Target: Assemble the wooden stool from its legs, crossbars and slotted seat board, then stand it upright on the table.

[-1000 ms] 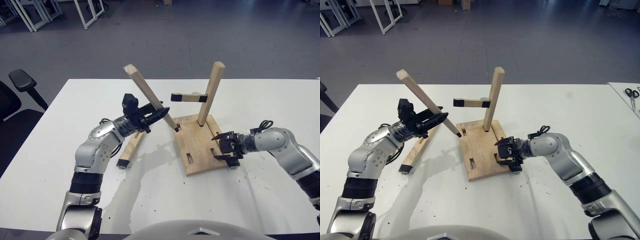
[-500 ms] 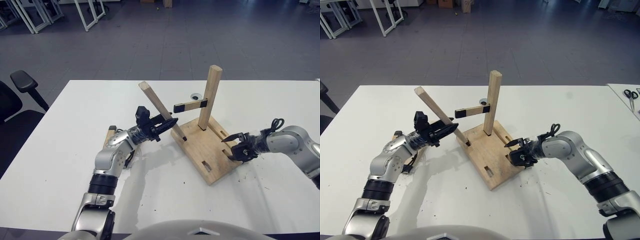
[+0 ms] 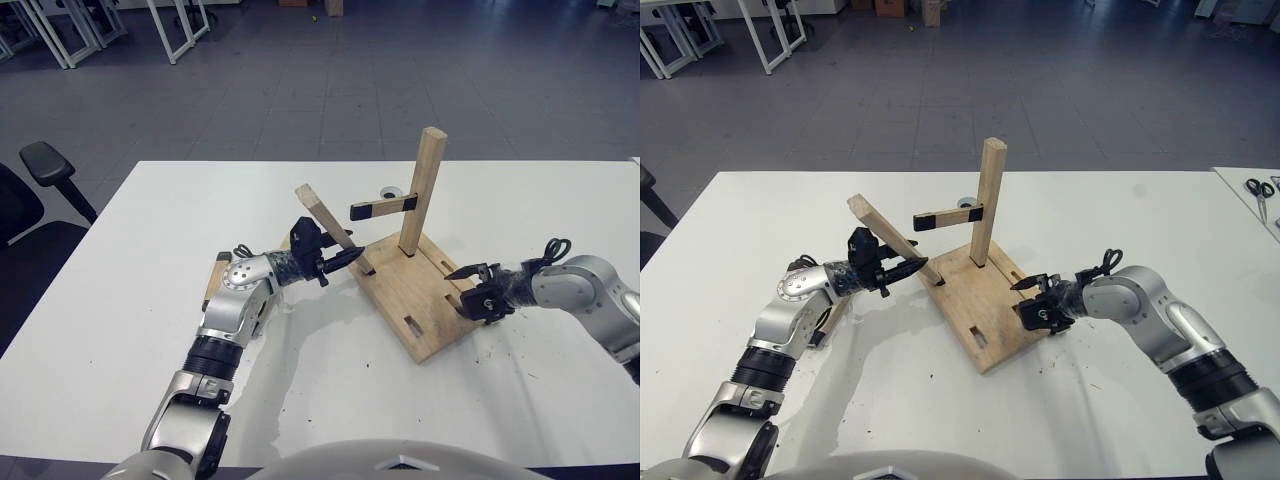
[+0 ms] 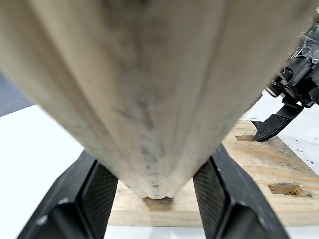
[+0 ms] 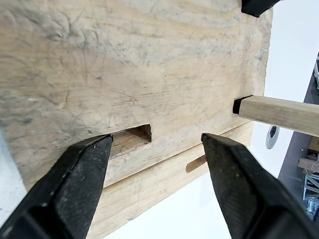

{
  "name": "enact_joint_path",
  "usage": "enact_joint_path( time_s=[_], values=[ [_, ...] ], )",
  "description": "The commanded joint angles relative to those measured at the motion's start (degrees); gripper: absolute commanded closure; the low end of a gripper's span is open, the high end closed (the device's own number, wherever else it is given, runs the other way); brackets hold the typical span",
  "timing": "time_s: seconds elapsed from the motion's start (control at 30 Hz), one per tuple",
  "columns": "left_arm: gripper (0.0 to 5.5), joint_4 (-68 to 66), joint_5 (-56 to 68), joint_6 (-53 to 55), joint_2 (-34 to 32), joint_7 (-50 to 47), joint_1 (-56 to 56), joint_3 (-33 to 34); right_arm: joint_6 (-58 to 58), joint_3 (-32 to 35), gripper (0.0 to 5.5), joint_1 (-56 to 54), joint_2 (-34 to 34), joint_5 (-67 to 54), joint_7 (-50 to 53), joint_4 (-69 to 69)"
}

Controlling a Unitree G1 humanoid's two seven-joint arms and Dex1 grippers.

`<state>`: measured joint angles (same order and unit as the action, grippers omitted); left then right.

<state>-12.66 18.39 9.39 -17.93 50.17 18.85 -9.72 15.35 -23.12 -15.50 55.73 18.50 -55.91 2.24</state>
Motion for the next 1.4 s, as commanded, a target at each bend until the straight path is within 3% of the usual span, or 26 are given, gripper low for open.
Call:
enact_joint_path(
  time_s=[0.03,0.23,0.43,0.63,0.77,0.9,1.2,1.4],
  values=[
    [3.46,-3.4,-2.2,11.61,-2.1,-0.68,-2.6,-2.64,-2.15,0.48,2.2,2.83,-0.91,-0.19,-1.06,3.92],
    [3.46,-1.49,0.61,22.6,-2.54,0.28,2.54,-3.36,-8.49,6.98,2.2,-0.63,-3.39,-4.33,0.43,8.85],
    [3.46,-2.43,0.34,28.94,-3.58,2.59,6.47,-6.38,-14.68,11.36,2.2,-9.61,-11.48,-7.3,6.12,6.95],
    [3.46,-2.36,-0.86,28.34,-4.12,1.53,7.76,-7.9,-17.91,7.38,2.2,-21.72,-25.69,-2.77,16.27,1.37],
    [3.46,-1.83,-0.73,28.33,-4.32,1.12,6.99,-8.24,-14.12,2.45,2.2,-29.06,-31.94,2.79,21.38,-10.1],
    [3.46,-3.79,-1.99,27.87,-3.97,0.5,8.61,-9.1,-9.26,-3.3,2.2,-27.43,-32.12,5.03,17.99,-18.63],
    [3.46,-0.38,-5.11,28.85,-5.57,-3.45,10.53,-12.34,-5.86,-8.11,2.2,-16.74,-30.39,5.68,15.48,-23.46],
    [3.46,1.16,-8.87,29.62,-6.94,-6.38,9.76,-16.71,-8.4,-4.2,2.2,-14.11,-31.7,1.06,18.06,-18.32]
  ],
)
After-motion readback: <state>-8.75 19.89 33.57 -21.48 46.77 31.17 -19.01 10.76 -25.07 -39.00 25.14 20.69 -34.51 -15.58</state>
